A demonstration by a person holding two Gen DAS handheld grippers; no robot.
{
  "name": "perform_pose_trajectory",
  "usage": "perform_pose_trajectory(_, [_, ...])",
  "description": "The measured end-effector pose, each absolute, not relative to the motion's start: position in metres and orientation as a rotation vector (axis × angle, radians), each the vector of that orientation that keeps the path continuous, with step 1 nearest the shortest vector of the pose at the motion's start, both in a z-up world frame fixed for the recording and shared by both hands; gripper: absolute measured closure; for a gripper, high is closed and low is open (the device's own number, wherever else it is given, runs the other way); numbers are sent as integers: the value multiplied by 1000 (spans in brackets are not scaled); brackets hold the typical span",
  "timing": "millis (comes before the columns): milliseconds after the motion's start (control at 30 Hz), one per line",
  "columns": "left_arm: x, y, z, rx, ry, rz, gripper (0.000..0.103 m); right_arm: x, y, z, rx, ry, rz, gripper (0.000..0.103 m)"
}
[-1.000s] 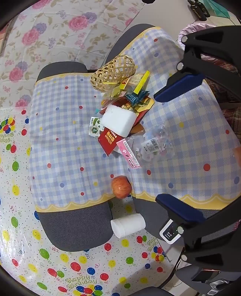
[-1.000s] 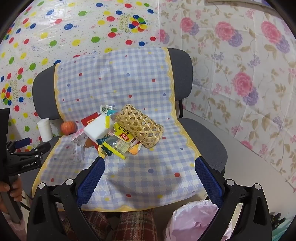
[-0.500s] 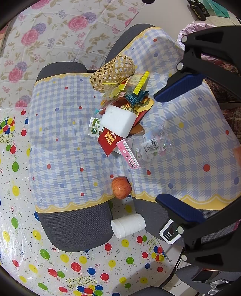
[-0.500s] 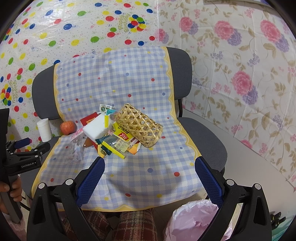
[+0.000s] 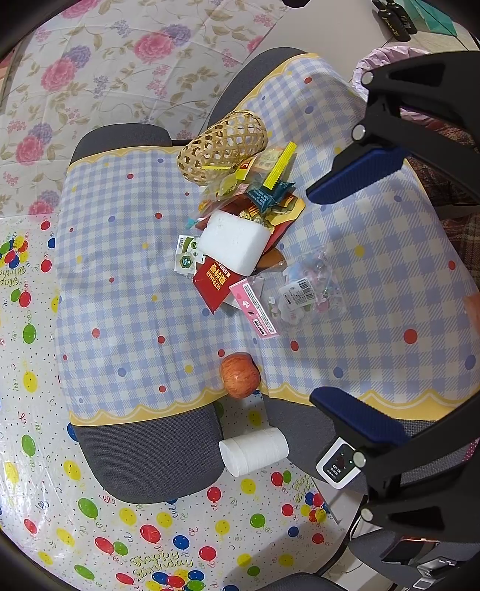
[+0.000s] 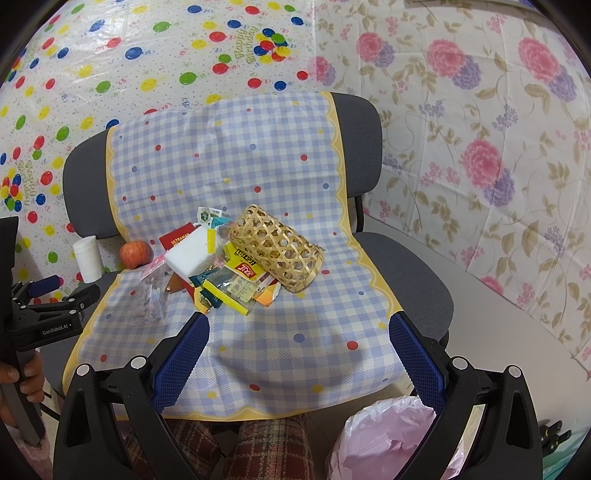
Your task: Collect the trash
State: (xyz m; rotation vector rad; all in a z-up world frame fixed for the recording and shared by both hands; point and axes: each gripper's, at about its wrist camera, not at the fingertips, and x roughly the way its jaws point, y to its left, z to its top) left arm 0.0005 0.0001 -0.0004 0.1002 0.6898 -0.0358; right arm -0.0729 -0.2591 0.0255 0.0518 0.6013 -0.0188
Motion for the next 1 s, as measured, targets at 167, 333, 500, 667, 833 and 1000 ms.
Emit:
perform_pose_trajectory(167, [1, 0, 0, 100, 690, -36, 7, -73, -259, 25, 52, 601, -19, 6])
perform_pose_trajectory(333, [1, 0, 0, 101, 690, -36, 7, -73, -259, 26, 52, 601, -18, 6])
perform_pose_trajectory(500, [1, 0, 0, 100, 690, -36, 7, -73, -258, 26, 53, 601, -18, 6])
perform_pose_trajectory(667, [1, 0, 0, 100, 690, -35, 7, -72, -258, 27, 52, 602, -19, 6])
perform_pose_trajectory(833, [1, 0, 0, 101, 690, -35, 7, -72, -258, 27, 52, 601, -20, 6])
perform_pose_trajectory(1000, [-2, 0, -11, 100, 689, -34, 7, -72, -258, 27, 52, 601, -20, 6])
